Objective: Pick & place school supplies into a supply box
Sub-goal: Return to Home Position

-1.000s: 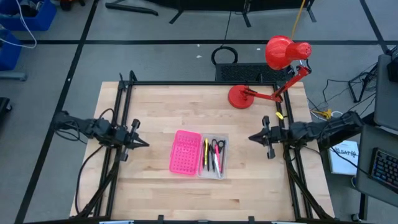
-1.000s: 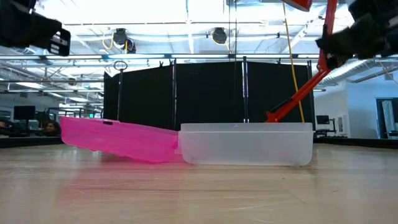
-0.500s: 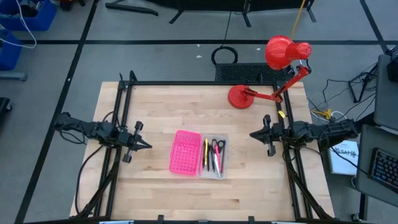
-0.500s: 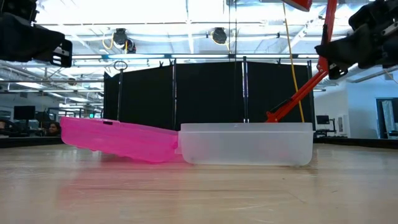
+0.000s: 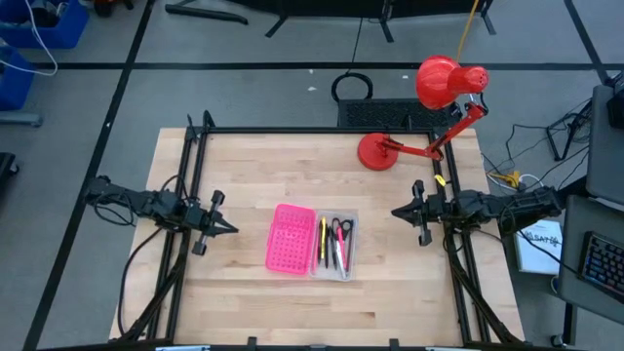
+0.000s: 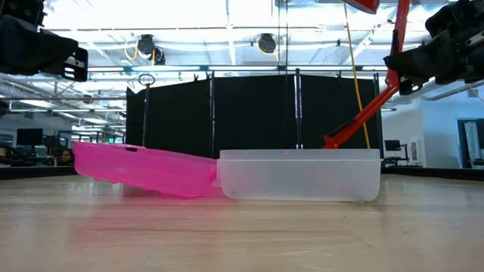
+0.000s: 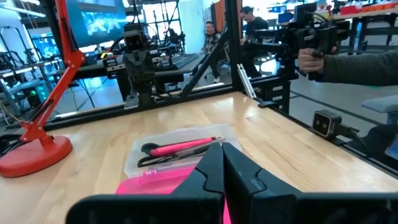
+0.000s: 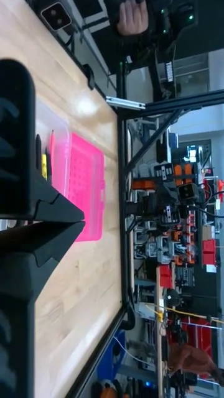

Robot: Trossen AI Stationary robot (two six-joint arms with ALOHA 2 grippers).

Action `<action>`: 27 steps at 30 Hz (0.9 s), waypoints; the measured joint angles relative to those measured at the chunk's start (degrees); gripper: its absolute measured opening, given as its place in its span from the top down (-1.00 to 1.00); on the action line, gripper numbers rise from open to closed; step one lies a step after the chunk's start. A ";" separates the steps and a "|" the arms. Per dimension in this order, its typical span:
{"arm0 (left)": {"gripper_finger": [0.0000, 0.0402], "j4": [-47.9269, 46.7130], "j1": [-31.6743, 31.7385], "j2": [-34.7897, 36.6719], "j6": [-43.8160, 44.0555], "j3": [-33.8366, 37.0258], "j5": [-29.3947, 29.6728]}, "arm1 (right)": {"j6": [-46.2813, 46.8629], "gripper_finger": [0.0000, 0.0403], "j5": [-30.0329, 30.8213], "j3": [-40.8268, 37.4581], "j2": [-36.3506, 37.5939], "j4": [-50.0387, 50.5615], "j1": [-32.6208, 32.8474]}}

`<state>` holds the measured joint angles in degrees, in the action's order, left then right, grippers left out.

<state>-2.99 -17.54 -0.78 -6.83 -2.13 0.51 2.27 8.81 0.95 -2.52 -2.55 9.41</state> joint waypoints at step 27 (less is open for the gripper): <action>0.99 1.88 -0.22 -7.10 -1.05 0.33 1.32 | -1.45 1.00 0.16 -0.09 -0.02 0.06 0.00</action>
<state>-1.11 -17.76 -7.88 -7.89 -1.80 1.83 0.82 8.97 0.86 -2.55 -2.49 9.41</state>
